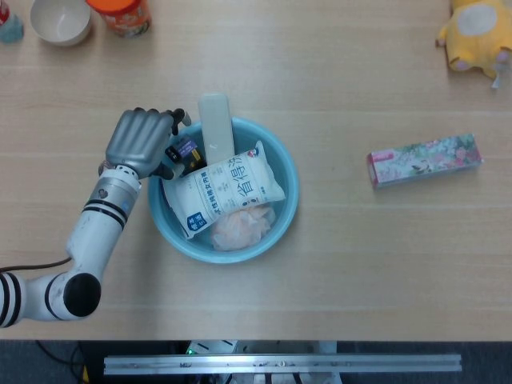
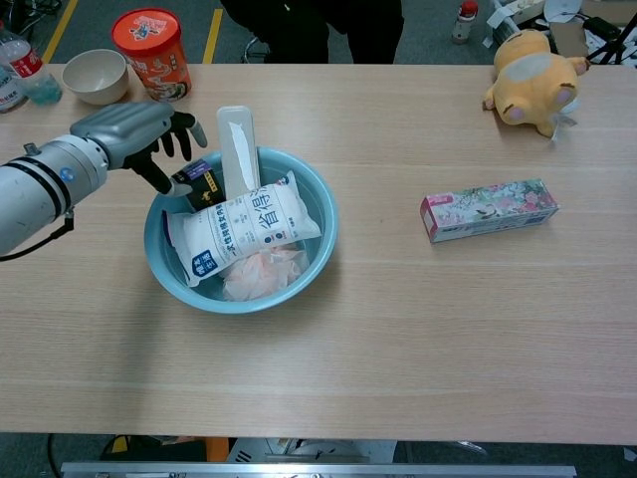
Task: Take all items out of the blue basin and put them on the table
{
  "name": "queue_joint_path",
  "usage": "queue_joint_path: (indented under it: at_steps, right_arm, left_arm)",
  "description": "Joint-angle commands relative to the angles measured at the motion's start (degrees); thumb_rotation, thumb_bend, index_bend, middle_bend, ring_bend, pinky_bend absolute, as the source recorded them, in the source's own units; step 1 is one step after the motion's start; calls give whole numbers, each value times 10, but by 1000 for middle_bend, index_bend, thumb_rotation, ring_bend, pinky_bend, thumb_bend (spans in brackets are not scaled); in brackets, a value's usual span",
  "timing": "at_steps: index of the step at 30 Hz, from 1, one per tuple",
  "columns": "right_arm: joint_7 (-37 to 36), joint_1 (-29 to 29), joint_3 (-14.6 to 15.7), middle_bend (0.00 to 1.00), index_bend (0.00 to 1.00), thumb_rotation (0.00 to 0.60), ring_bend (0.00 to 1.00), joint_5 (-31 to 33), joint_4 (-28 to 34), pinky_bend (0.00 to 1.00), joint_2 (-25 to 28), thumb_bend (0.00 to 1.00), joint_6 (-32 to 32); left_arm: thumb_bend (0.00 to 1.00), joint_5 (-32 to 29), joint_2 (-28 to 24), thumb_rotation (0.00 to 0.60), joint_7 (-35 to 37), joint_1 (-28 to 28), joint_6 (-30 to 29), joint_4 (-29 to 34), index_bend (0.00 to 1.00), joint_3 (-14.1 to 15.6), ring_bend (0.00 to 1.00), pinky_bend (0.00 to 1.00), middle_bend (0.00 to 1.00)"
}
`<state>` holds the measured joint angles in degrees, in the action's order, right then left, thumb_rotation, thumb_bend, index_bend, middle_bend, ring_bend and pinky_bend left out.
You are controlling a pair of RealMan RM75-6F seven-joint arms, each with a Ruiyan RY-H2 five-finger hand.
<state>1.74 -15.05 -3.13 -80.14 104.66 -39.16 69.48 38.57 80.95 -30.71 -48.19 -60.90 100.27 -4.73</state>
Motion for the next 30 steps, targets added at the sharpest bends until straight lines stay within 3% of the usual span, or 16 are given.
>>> queue_joint_path:
  at_steps: [1, 30]
  right_arm:
    - [0, 2, 0, 161, 0, 600, 91, 1, 1, 257, 1, 18, 0]
    - [-13, 17, -4, 161, 0, 600, 91, -1, -1, 257, 7, 18, 3]
  left_arm:
    - [220, 5, 4, 589, -5, 1, -4, 0, 276, 0, 352, 334, 373]
    - [221, 39, 36, 600, -20, 19, -22, 0, 331, -4, 392, 367, 442]
